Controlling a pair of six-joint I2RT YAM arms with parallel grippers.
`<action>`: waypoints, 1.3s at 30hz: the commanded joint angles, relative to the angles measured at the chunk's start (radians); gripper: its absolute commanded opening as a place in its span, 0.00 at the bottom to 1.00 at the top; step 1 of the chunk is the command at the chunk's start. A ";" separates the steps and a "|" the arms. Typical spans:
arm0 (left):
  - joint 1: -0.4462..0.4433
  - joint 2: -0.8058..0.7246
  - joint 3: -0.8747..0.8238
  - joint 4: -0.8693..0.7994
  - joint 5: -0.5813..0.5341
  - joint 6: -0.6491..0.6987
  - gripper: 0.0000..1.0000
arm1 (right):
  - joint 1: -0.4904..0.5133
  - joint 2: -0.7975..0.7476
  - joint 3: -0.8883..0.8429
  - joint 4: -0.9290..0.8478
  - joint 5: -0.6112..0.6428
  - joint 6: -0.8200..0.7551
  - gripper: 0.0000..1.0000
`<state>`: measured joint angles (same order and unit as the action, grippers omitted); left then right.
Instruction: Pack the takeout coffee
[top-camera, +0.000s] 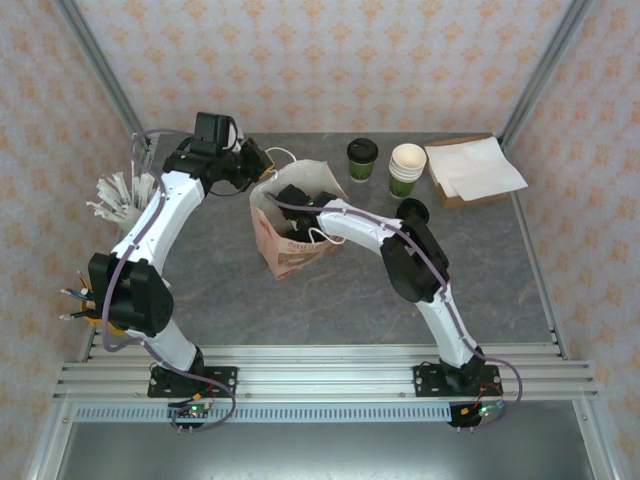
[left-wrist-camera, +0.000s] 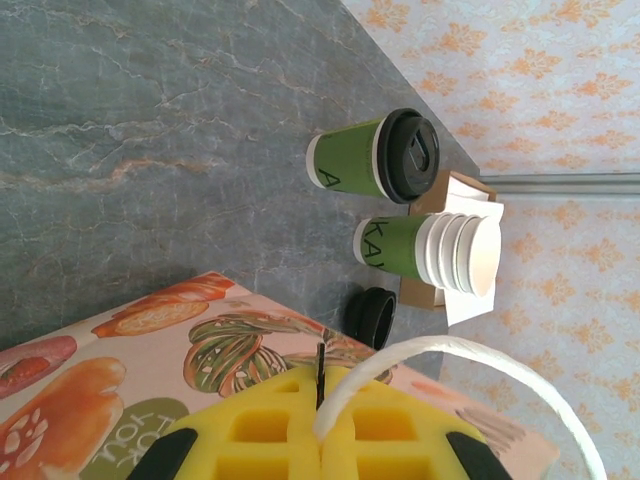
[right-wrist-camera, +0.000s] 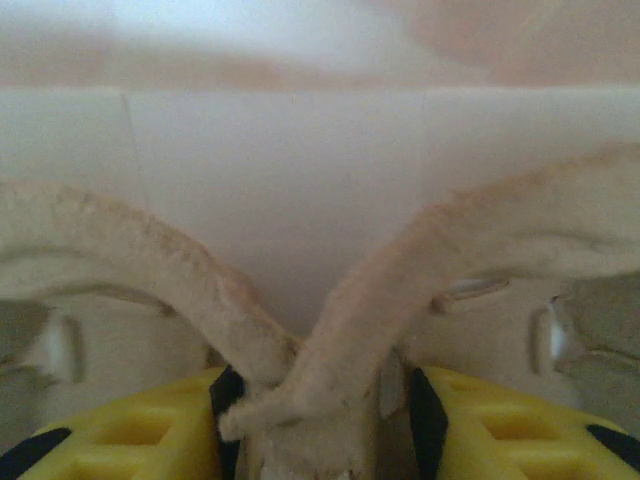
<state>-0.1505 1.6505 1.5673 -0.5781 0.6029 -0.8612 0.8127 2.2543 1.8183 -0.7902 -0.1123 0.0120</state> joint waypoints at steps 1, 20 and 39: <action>0.002 -0.039 -0.024 0.015 0.018 0.026 0.00 | 0.000 0.034 -0.025 -0.046 0.006 0.012 0.51; -0.004 -0.054 -0.026 0.003 0.008 0.148 0.00 | 0.000 -0.195 0.053 0.039 0.035 0.004 0.81; -0.004 -0.010 0.002 -0.009 0.007 0.135 0.00 | 0.000 -0.052 -0.040 0.052 -0.066 -0.039 0.00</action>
<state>-0.1505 1.6341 1.5452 -0.5762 0.6132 -0.7490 0.8127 2.1376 1.8164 -0.7292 -0.1627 -0.0101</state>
